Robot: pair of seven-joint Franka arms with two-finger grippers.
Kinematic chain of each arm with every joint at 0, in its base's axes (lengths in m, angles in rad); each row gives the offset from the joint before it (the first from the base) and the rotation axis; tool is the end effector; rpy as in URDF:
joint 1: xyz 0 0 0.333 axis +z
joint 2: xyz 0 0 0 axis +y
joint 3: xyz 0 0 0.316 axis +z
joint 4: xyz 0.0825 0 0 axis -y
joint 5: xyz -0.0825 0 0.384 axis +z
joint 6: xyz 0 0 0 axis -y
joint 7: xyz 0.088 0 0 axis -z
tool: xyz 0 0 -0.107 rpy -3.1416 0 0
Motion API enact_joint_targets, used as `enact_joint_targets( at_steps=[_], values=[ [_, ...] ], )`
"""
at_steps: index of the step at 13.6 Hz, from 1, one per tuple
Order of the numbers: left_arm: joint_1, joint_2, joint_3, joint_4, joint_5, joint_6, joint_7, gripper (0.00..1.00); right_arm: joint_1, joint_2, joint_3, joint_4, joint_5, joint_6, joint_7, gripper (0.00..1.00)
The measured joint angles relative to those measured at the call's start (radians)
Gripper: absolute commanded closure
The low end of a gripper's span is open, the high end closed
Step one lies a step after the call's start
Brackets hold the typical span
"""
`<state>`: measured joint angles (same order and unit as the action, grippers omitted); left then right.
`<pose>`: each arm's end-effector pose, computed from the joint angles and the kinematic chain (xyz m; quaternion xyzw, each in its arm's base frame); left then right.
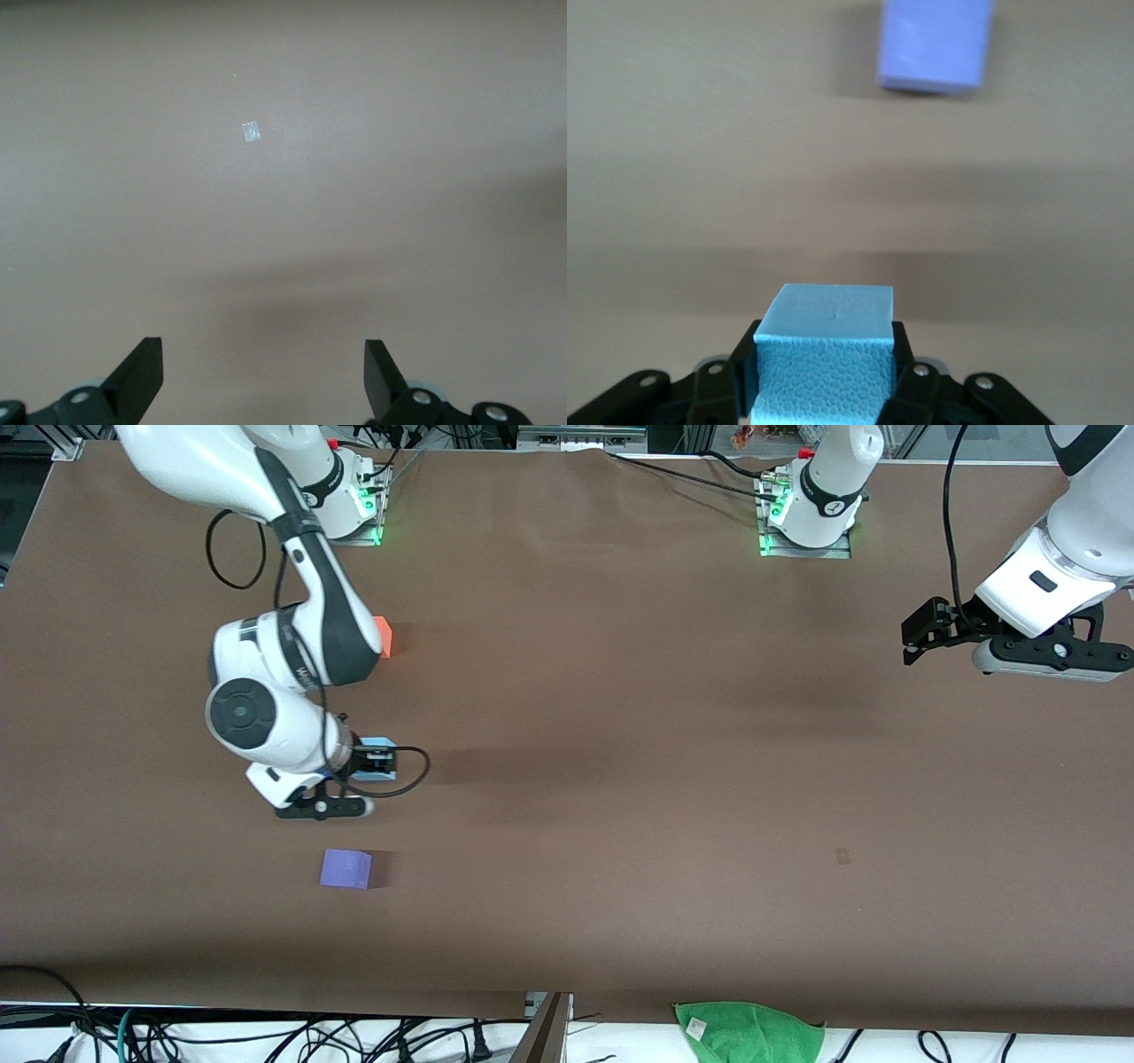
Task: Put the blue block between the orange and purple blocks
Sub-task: 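Carry the blue cube with the right gripper toward the orange cube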
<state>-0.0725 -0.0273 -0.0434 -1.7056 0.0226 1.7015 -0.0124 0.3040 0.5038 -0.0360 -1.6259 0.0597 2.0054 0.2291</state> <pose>0.5514 -0.0623 0.5870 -0.9985 0.0531 -0.0123 0.0110 0.6427 0.1830 0.3194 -0.9979 -0.0069 0.0642 0.0017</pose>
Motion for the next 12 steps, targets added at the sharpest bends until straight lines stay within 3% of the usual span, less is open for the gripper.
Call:
enact_joint_targets(
  at_steps=[3,8,12],
  values=[
    [0.0,0.0,0.0,0.002,0.0,0.0,0.0,0.0,-0.048,-0.017,0.0,-0.086,0.014,0.031,-0.015,0.68],
    [0.0,0.0,0.0,0.005,0.0,-0.001,0.0,0.0,-0.055,-0.057,0.002,-0.318,0.014,0.272,-0.032,0.68],
    [0.0,0.002,0.0,0.007,0.0,-0.004,0.0,0.0,-0.055,-0.068,0.003,-0.443,0.014,0.409,-0.035,0.68]
  ],
)
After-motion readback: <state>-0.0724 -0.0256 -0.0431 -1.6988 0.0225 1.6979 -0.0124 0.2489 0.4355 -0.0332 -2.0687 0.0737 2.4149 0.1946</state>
